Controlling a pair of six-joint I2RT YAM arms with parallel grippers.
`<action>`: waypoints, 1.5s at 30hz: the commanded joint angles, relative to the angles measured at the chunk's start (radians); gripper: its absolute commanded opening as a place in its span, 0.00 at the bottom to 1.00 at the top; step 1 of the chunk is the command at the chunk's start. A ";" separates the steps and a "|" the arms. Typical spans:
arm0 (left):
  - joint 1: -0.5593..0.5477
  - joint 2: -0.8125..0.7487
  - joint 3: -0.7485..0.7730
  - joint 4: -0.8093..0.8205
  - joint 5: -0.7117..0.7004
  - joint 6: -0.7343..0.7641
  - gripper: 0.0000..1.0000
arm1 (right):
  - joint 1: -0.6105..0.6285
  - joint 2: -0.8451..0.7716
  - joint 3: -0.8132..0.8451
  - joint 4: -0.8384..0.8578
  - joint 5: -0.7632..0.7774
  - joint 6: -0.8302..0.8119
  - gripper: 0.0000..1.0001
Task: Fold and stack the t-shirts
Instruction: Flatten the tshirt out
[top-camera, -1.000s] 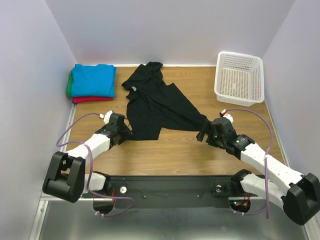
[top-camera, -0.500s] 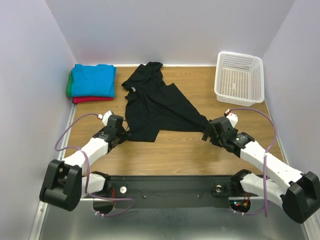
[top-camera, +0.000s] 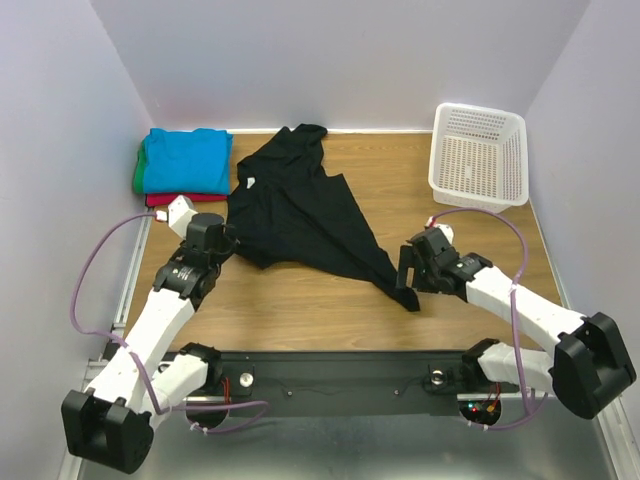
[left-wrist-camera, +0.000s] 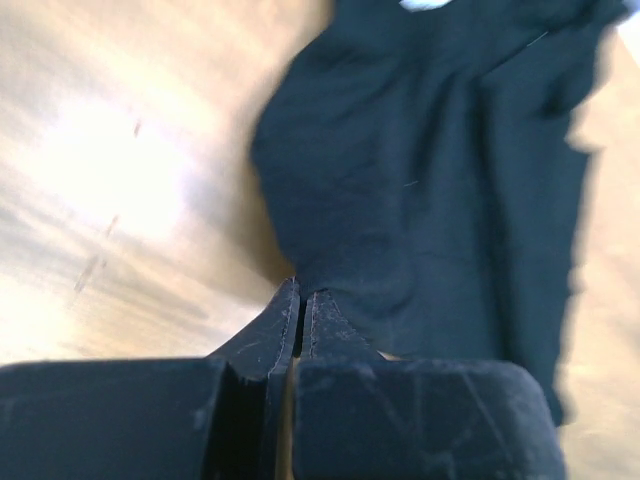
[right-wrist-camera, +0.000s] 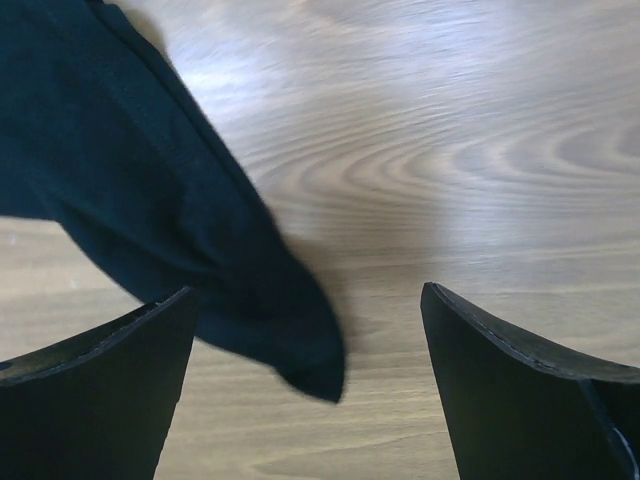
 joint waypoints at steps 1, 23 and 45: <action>0.007 -0.052 0.065 -0.028 -0.045 0.007 0.00 | 0.058 0.006 0.025 0.060 -0.086 -0.070 0.98; 0.010 0.005 0.056 -0.048 -0.063 -0.004 0.00 | 0.298 0.087 -0.057 0.049 0.042 0.053 0.71; 0.019 -0.072 0.665 -0.225 -0.157 0.102 0.00 | 0.295 -0.147 0.570 -0.041 0.276 -0.012 0.01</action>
